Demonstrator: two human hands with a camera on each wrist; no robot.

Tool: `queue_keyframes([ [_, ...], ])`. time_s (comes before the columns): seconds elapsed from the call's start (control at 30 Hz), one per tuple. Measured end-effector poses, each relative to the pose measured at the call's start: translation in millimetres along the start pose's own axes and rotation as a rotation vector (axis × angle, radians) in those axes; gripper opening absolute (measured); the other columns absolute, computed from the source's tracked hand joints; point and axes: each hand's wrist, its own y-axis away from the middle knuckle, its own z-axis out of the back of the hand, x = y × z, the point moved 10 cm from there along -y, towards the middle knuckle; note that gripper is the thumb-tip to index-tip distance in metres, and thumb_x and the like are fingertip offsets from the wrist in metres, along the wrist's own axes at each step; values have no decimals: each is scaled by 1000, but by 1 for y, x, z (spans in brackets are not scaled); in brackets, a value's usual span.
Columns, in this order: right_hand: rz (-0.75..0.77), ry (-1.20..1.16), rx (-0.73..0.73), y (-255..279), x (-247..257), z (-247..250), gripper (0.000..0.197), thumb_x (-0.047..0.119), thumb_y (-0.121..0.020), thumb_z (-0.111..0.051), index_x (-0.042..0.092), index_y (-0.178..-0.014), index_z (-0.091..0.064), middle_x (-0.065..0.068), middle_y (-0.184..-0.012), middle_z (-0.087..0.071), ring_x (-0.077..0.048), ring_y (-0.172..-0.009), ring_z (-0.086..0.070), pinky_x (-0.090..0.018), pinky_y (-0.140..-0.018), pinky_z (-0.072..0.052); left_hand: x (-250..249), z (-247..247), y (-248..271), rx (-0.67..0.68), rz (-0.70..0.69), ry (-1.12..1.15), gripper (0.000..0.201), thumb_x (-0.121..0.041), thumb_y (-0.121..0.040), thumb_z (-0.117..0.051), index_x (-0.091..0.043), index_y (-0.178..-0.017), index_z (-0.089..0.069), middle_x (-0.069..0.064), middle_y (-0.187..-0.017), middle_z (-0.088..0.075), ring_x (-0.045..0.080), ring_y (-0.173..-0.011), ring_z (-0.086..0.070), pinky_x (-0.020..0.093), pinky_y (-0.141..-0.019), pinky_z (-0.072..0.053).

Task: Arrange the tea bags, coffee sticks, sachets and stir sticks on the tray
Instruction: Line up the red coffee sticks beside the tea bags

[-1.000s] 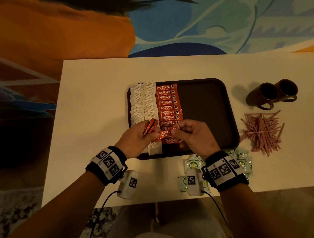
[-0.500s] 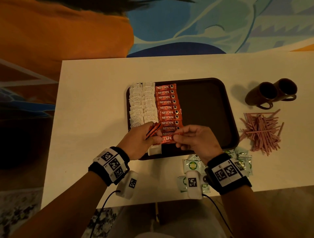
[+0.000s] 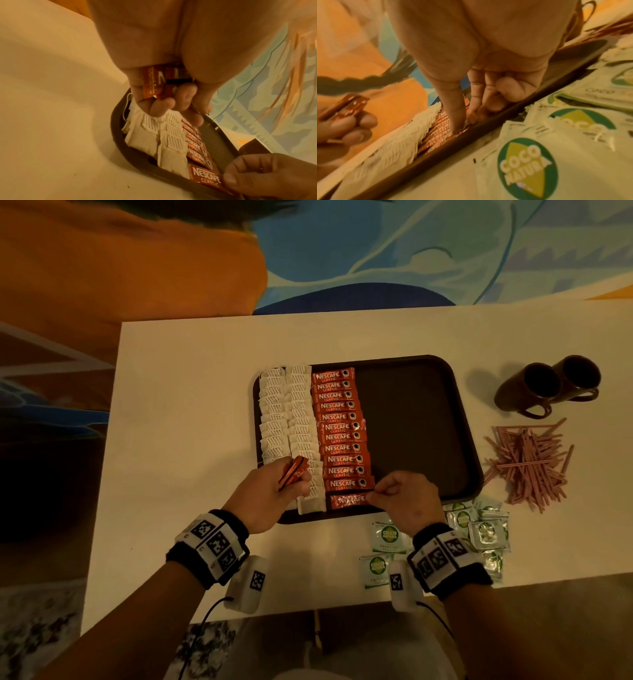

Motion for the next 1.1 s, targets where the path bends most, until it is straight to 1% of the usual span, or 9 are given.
queue_keyframes([
  [0.1, 6, 165, -30, 0, 3, -5, 29, 42, -79, -86, 27, -93, -65, 9, -91, -69, -10, -86, -67, -32, -80, -58, -1, 2, 0, -1, 0, -3, 8, -33, -99, -63, -29, -106, -65, -16, -94, -74, -7, -90, -66, 10, -77, -45],
  [0.17, 26, 259, -83, 1, 8, -2, 35, 45, -79, -85, 27, -100, -63, 7, -97, -66, -13, -90, -65, -35, -80, -58, -1, 3, -1, -4, -3, 0, 9, -34, -99, -63, -28, -106, -65, -16, -93, -74, -11, -88, -65, 3, -72, -41],
  [0.23, 65, 277, -113, 3, 14, -2, 40, 48, -76, -86, 28, -101, -61, 7, -100, -63, -13, -93, -63, -36, -80, -59, 0, 4, -1, -8, -1, -3, 10, -34, -100, -63, -28, -107, -65, -17, -93, -74, -12, -88, -64, 1, -71, -40],
  [0.33, 96, 294, -72, 7, 20, -15, 47, 54, -74, -86, 28, -102, -60, 8, -100, -63, -12, -93, -63, -36, -80, -58, 0, 3, 0, -2, 0, -1, 8, -34, -100, -62, -29, -106, -65, -17, -93, -75, -10, -89, -65, 4, -73, -41],
  [0.47, 78, 321, -35, 7, 22, -24, 47, 54, -77, -83, 26, -106, -60, 7, -103, -65, -14, -95, -64, -37, -82, -59, 0, 0, 3, 12, 5, 15, 7, -32, -100, -62, -29, -106, -64, -16, -92, -75, -6, -91, -66, 11, -78, -44],
  [0.6, 65, 324, -29, 4, 25, -23, 46, 53, -77, -83, 26, -107, -60, 6, -105, -66, -14, -97, -65, -37, -83, -58, 3, 1, 4, 14, -1, 10, 7, -32, -100, -62, -30, -106, -64, -17, -92, -75, -7, -91, -66, 9, -77, -43],
  [0.8, 51, 313, -4, 0, 26, -23, 46, 52, -77, -83, 26, -107, -60, 6, -107, -67, -15, -98, -65, -39, -85, -59, 4, -1, 3, 16, -3, 6, 7, -33, -100, -62, -30, -105, -65, -17, -92, -74, -1, -91, -67, 21, -85, -50],
  [1.0, 65, 309, -6, -2, 29, -21, 46, 52, -78, -83, 26, -107, -59, 6, -105, -66, -14, -96, -65, -38, -84, -58, 0, -5, 2, 39, -7, 0, 9, -34, -101, -60, -30, -108, -64, -18, -91, -74, -6, -90, -65, 7, -75, -42],
  [1.1, 79, 297, -3, -2, 32, -20, 45, 53, -77, -83, 26, -104, -59, 7, -102, -66, -13, -94, -65, -38, -83, -59, -1, -5, 2, 42, -7, 2, 10, -33, -101, -60, -29, -109, -64, -19, -91, -74, -6, -90, -65, 10, -77, -43],
])
